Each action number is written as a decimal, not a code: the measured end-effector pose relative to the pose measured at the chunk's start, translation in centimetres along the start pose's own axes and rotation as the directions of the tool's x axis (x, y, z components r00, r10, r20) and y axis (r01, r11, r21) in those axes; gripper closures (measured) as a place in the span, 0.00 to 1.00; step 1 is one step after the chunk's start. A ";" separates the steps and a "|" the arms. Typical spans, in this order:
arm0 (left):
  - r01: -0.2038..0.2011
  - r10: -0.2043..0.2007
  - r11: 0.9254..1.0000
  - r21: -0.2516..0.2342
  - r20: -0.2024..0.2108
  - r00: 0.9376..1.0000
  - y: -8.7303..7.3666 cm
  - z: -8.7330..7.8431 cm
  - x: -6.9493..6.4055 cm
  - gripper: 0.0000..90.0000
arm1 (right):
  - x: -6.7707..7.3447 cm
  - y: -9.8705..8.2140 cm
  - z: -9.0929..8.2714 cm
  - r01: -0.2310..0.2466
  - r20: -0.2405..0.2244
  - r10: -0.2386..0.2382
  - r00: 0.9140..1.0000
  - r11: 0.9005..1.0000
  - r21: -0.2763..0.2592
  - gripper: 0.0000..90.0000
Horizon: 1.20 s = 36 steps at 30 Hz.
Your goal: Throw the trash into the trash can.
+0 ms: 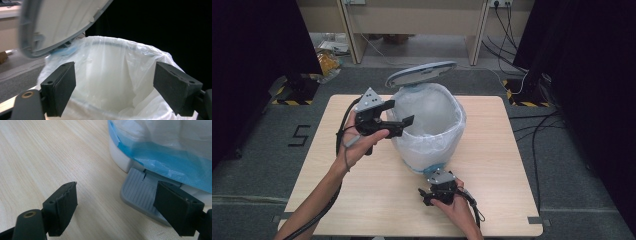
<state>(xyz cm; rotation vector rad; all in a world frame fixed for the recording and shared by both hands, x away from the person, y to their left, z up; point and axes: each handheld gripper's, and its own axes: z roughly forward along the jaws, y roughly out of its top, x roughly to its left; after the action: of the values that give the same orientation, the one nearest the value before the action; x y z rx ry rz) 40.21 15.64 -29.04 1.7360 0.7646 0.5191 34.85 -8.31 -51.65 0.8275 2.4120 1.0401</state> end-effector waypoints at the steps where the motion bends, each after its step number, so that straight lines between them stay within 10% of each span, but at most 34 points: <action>1: -0.003 0.003 1.000 0.003 -0.003 1.000 -0.2 -0.3 0.2 0.20 | 0.0 0.0 0.0 0.002 0.000 -0.002 1.000 1.000 0.000 0.21; 19: 0.065 -0.063 0.998 0.025 -0.048 0.997 -6.1 -5.1 3.8 0.16 | 0.0 0.0 0.0 0.001 0.001 -0.001 1.000 1.000 -0.002 0.21; 36: 0.099 -0.094 0.994 0.038 -0.112 0.989 -12.7 -5.5 5.2 0.16 | -0.1 0.0 0.0 0.000 -0.002 0.000 1.000 1.000 -0.009 0.21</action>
<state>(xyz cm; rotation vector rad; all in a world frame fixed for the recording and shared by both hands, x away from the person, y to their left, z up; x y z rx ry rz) 37.14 25.38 -39.74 1.7119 0.9397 0.5393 34.91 -8.34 -51.68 0.8241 2.4070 1.0518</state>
